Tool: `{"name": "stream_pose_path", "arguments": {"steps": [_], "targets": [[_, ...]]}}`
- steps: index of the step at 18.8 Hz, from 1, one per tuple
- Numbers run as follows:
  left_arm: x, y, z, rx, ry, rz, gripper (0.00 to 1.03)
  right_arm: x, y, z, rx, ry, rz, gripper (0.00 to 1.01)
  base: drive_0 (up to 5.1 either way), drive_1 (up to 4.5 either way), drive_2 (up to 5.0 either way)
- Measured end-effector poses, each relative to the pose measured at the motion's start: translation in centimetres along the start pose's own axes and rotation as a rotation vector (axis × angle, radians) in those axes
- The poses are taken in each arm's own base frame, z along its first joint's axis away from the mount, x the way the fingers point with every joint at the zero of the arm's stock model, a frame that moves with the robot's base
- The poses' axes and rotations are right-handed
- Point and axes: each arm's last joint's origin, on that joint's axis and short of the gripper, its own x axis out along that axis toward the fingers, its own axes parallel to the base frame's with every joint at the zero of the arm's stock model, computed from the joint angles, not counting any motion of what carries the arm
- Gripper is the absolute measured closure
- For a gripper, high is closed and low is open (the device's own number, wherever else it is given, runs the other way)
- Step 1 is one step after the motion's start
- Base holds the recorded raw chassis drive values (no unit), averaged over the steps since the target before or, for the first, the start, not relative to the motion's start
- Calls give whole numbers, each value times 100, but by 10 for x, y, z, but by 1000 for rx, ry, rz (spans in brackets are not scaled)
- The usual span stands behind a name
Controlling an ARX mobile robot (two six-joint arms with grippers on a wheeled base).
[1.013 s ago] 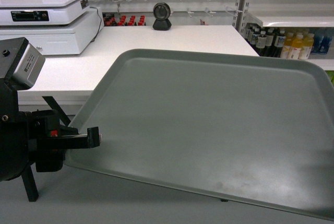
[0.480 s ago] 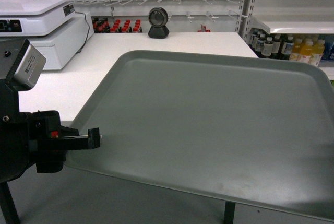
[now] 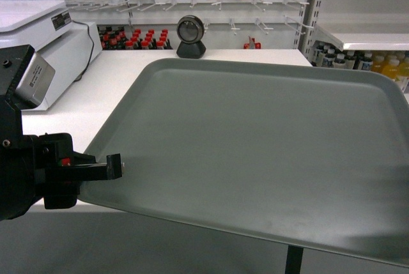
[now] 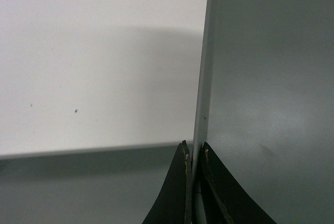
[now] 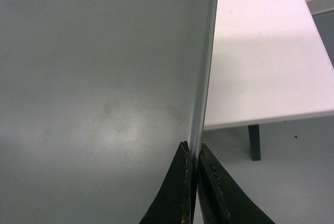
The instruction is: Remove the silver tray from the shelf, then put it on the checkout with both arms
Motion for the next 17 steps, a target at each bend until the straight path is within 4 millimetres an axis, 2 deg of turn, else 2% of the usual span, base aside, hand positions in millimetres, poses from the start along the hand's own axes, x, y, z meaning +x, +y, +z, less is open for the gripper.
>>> {"name": "stream_pose_path", "arguments": {"steps": [12,15,16,17], "targets": [[0,0,0,0,3,1,100,0,0,-1,1,4,-1,99,-6,413,-424],[1,0,0,0,2,0,100,0,0,-1,1,5,-1,99,0,0,0],[1,0,-2,-5,32,16,100,0,0,-1,1,5,-1,99,0,0,0],[5,-3,3,-30,143,103,100,0,0,-1,1,12,9,99,0,0,0]]}}
